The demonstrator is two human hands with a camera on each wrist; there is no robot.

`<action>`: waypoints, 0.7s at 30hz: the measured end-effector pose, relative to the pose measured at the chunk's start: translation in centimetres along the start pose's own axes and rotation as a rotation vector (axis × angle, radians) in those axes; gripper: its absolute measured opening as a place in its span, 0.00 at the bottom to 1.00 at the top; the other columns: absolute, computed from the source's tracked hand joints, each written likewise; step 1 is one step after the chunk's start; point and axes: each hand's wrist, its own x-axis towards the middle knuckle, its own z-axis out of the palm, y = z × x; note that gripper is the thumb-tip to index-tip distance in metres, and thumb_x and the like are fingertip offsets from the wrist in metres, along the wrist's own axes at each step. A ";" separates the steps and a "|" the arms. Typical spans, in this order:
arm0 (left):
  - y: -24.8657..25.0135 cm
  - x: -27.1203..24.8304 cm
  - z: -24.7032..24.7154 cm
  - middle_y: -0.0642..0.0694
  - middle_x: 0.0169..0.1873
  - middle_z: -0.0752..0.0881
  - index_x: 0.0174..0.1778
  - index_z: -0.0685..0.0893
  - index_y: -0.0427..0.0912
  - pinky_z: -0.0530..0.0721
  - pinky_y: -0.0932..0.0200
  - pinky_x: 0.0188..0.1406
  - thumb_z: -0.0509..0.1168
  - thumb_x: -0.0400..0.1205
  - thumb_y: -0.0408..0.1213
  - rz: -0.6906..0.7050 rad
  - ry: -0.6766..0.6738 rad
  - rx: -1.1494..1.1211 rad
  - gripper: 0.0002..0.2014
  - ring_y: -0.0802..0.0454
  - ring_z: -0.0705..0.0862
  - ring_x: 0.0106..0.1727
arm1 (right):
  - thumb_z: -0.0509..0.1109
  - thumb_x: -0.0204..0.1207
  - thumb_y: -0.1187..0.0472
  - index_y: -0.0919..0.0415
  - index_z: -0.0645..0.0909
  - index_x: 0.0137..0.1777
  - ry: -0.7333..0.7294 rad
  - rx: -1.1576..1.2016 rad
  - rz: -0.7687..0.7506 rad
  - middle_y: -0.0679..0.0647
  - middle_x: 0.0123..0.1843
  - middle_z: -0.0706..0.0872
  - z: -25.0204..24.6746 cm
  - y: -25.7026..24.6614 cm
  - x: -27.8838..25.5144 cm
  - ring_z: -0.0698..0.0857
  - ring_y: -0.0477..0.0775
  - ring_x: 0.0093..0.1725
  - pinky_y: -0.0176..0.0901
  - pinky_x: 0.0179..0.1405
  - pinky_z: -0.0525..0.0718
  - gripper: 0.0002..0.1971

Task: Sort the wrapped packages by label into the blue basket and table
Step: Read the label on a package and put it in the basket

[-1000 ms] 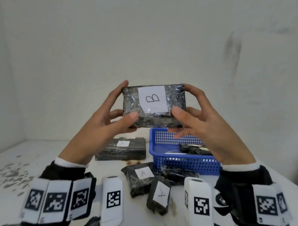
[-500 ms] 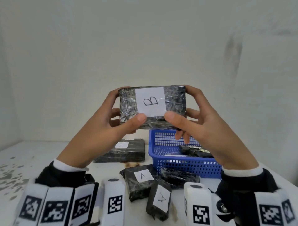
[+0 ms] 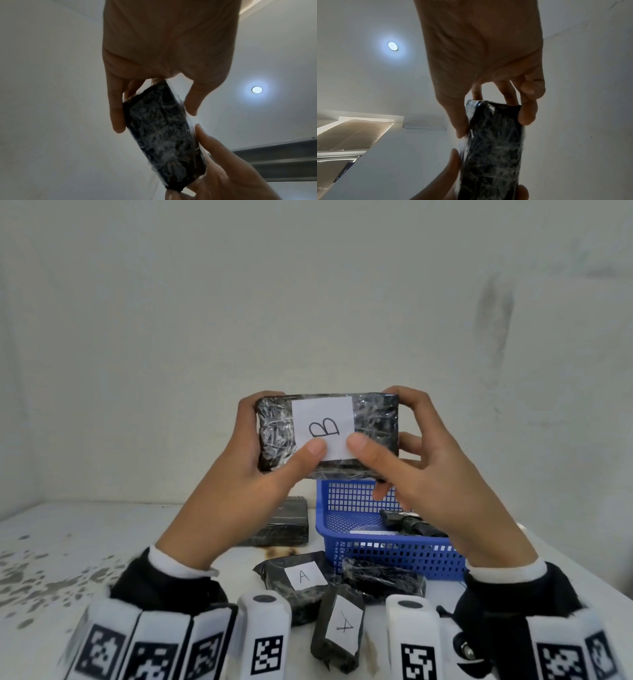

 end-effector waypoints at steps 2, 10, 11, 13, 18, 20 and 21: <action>-0.2 0.0 -0.3 0.70 0.51 0.86 0.68 0.67 0.61 0.85 0.47 0.61 0.67 0.76 0.61 -0.009 -0.031 -0.009 0.27 0.64 0.88 0.52 | 0.73 0.64 0.38 0.31 0.72 0.64 -0.017 0.036 0.008 0.52 0.50 0.91 -0.2 -0.2 -0.1 0.86 0.44 0.27 0.27 0.24 0.77 0.27; -0.5 0.2 -0.9 0.63 0.49 0.87 0.62 0.69 0.65 0.86 0.43 0.60 0.62 0.73 0.59 -0.045 -0.066 -0.078 0.21 0.58 0.88 0.51 | 0.69 0.65 0.34 0.30 0.74 0.60 -0.057 0.039 0.008 0.53 0.48 0.93 -0.5 -0.1 0.0 0.91 0.55 0.31 0.31 0.28 0.80 0.22; -0.5 0.2 -0.9 0.65 0.44 0.87 0.60 0.70 0.65 0.86 0.41 0.59 0.61 0.73 0.60 -0.052 -0.051 -0.088 0.20 0.60 0.87 0.47 | 0.68 0.65 0.34 0.31 0.74 0.60 -0.061 0.043 0.013 0.54 0.49 0.93 -0.4 0.0 0.1 0.92 0.57 0.32 0.34 0.27 0.81 0.22; -0.4 0.3 -0.7 0.66 0.37 0.86 0.57 0.71 0.64 0.87 0.40 0.57 0.61 0.73 0.60 -0.062 -0.026 -0.103 0.18 0.62 0.85 0.40 | 0.67 0.66 0.34 0.32 0.75 0.59 -0.069 0.046 0.024 0.53 0.48 0.93 -0.3 0.0 0.1 0.92 0.59 0.33 0.38 0.28 0.82 0.20; -0.2 0.2 -0.2 0.63 0.30 0.84 0.56 0.72 0.62 0.88 0.36 0.52 0.66 0.75 0.63 -0.061 0.023 -0.132 0.19 0.59 0.83 0.34 | 0.65 0.66 0.32 0.34 0.75 0.54 -0.063 0.043 0.040 0.62 0.48 0.92 -0.2 -0.2 0.0 0.93 0.65 0.35 0.37 0.26 0.82 0.18; 0.0 0.2 0.0 0.61 0.31 0.84 0.55 0.72 0.61 0.89 0.37 0.51 0.65 0.73 0.63 -0.053 0.033 -0.137 0.18 0.57 0.84 0.35 | 0.64 0.67 0.32 0.37 0.74 0.53 -0.060 0.040 0.040 0.65 0.48 0.90 -0.1 -0.3 0.0 0.93 0.64 0.35 0.36 0.25 0.82 0.17; 0.0 0.2 0.1 0.61 0.33 0.86 0.55 0.72 0.60 0.89 0.38 0.50 0.64 0.72 0.62 -0.048 0.035 -0.138 0.19 0.57 0.85 0.36 | 0.63 0.67 0.32 0.38 0.74 0.52 -0.062 0.044 0.036 0.67 0.48 0.89 -0.1 -0.3 0.0 0.93 0.64 0.35 0.37 0.24 0.81 0.17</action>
